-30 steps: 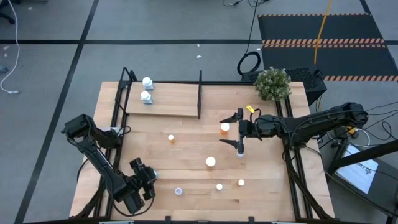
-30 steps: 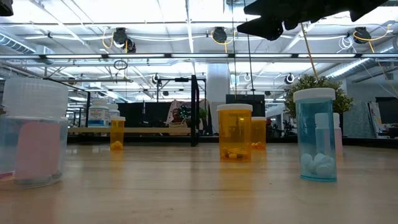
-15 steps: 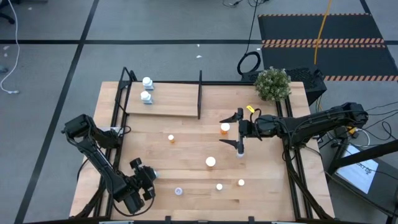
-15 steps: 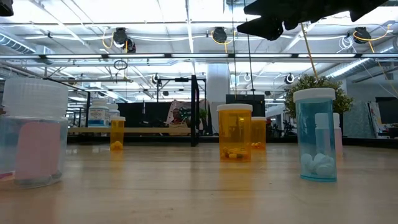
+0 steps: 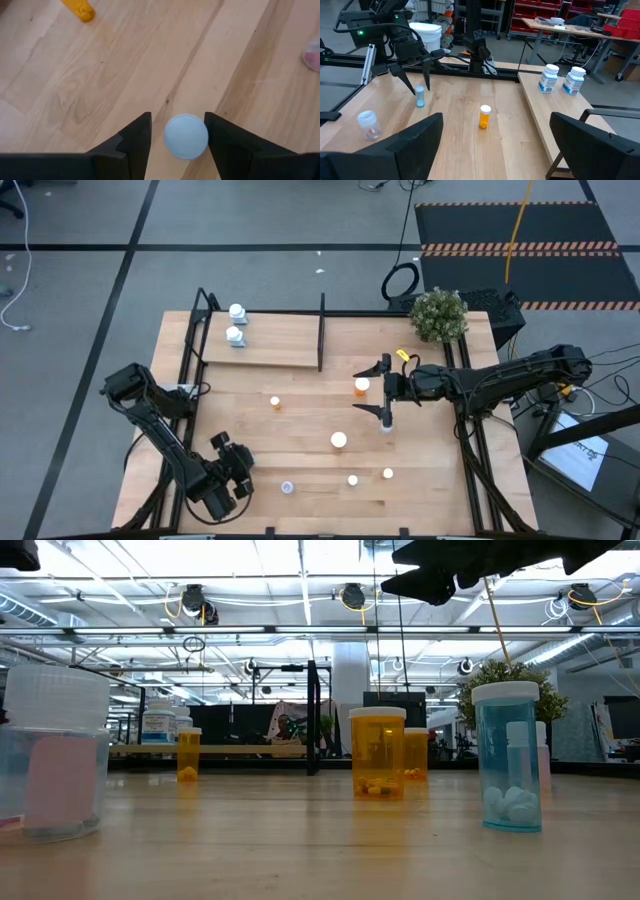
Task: Pick and place medicine bottles onto shelf by color
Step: Put the left blue pill bottle on the shelf, then put the blue pill bottle aligned with the other blue pill bottle on the shelf
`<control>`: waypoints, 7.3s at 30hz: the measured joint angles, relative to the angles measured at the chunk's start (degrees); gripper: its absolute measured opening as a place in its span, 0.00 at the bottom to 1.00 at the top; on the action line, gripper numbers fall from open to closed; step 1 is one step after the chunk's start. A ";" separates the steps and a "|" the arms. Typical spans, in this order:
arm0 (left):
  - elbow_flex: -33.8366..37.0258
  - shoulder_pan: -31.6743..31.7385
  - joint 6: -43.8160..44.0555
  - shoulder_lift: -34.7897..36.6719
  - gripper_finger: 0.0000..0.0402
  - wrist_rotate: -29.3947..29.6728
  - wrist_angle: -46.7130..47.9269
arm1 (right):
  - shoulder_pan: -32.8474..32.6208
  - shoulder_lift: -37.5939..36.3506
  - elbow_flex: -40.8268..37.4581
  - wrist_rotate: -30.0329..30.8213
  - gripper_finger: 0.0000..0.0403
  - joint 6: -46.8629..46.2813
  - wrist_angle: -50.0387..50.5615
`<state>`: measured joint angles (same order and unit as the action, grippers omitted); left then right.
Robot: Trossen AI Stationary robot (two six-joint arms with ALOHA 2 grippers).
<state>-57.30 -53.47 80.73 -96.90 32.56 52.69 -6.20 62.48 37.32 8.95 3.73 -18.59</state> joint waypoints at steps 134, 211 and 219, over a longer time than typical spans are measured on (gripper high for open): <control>-3.70 93.31 -55.99 4.24 0.33 -4.05 -23.19 | 4.38 0.02 -0.02 0.22 0.90 4.90 3.54; -1.38 34.30 -56.38 21.16 0.58 5.07 -26.37 | -15.99 1.34 -0.04 4.66 0.78 -19.07 9.61; -1.38 24.07 -56.74 21.14 0.58 6.63 -32.87 | -23.65 7.80 -0.04 7.57 0.70 -23.97 8.68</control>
<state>-58.67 -29.40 23.99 -75.77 39.19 19.81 -29.86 70.28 37.28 16.52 -20.24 -9.91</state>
